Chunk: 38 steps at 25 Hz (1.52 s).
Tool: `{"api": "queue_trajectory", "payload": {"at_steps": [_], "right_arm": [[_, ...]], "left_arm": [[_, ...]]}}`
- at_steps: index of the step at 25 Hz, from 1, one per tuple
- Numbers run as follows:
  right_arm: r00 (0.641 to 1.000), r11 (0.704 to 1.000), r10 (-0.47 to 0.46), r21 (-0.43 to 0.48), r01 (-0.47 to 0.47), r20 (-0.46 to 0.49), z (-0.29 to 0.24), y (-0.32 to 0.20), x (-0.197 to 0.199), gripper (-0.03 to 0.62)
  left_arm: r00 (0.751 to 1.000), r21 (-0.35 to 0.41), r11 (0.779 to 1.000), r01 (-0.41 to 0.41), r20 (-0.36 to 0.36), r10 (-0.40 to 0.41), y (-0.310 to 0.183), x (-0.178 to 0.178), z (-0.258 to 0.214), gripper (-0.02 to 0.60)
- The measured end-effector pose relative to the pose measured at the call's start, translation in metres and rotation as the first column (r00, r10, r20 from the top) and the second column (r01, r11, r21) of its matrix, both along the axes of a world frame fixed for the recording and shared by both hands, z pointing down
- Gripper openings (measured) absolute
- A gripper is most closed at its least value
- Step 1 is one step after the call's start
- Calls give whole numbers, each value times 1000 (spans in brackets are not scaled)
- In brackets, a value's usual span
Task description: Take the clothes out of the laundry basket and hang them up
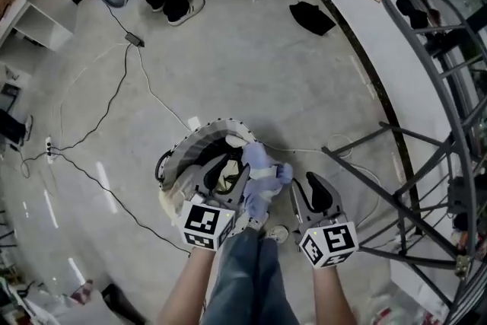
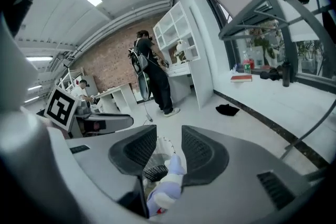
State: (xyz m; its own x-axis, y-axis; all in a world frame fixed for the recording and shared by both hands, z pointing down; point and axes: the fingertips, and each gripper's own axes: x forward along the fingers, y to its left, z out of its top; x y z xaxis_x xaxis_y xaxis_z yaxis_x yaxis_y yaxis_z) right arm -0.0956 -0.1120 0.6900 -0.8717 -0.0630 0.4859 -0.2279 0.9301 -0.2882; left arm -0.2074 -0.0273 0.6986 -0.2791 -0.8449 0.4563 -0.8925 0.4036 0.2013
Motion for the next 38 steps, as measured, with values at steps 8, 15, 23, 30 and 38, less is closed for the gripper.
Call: {"api": "queue_trajectory", "payload": {"at_steps": [8, 15, 23, 30, 38], "right_arm": [[981, 994, -52, -105, 33, -188, 109, 50, 30, 149], [962, 975, -119, -210, 67, -246, 161, 79, 34, 149], [931, 963, -163, -258, 77, -328, 192, 100, 46, 149], [919, 953, -181, -293, 76, -351, 192, 105, 43, 100], [930, 957, -151, -284, 53, -335, 186, 96, 42, 25]], "left_arm": [[998, -52, 998, -25, -52, 22, 4, 19, 82, 189], [997, -60, 998, -33, -77, 28, 3, 30, 116, 189], [994, -70, 996, -56, -97, 49, 2, 38, 129, 189], [993, -70, 996, -62, -108, 54, -2, 35, 126, 188], [991, -76, 995, -68, -123, 58, -8, 37, 130, 188]]}}
